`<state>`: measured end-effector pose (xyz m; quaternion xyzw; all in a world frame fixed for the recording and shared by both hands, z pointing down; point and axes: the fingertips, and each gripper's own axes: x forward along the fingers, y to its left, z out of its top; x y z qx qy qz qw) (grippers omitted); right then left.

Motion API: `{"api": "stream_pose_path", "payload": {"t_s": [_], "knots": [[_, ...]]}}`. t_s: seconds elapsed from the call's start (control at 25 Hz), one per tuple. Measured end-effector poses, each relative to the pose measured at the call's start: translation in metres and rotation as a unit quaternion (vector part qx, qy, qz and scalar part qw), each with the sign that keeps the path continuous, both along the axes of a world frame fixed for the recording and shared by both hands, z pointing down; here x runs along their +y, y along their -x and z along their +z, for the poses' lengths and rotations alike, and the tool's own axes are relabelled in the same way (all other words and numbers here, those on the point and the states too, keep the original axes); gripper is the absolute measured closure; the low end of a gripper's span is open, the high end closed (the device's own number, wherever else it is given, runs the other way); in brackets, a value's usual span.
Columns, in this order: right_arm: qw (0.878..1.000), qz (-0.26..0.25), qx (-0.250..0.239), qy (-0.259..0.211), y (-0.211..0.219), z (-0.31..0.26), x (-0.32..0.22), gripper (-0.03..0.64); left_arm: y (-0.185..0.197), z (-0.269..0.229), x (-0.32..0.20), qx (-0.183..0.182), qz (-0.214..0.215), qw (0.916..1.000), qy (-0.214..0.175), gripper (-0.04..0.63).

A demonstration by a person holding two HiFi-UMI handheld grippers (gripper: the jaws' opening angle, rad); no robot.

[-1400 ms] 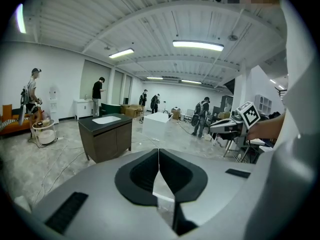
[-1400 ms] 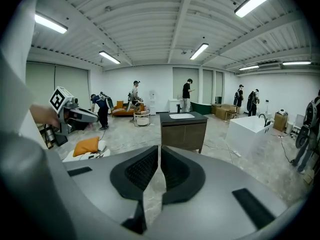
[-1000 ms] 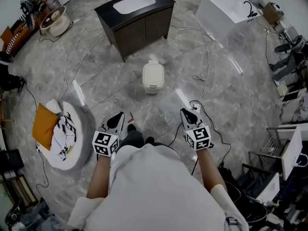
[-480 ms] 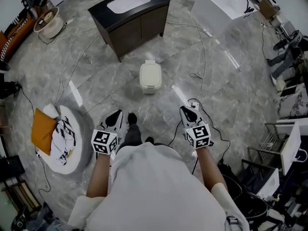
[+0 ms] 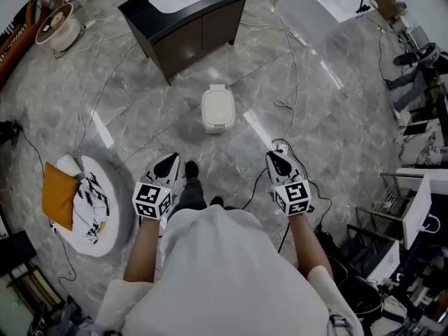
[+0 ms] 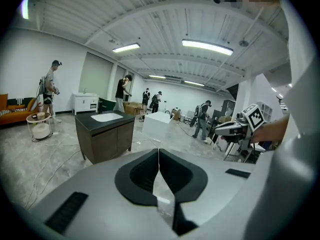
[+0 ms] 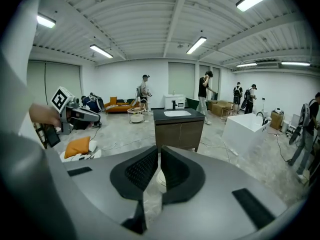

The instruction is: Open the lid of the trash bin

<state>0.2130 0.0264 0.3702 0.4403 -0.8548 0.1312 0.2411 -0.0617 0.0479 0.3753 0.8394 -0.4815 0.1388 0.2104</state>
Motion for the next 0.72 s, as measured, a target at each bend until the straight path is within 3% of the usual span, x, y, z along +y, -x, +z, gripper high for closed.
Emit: {"api": "stream_pose_path", "payload": {"t_s": [0.36,0.72], "knots": [[0.999,0.026,0.025,0.015,0.018,0.006,-0.046,0.578,0.025,0.016,-0.065,-0.003,0.043,0.9989,0.018,0.577],[0.997,0.043,0.049,0.041,0.041,0.022,-0.072,0.578,0.024,0.041,-0.108,-0.042,0.133,0.9900,0.024,0.577]]}}
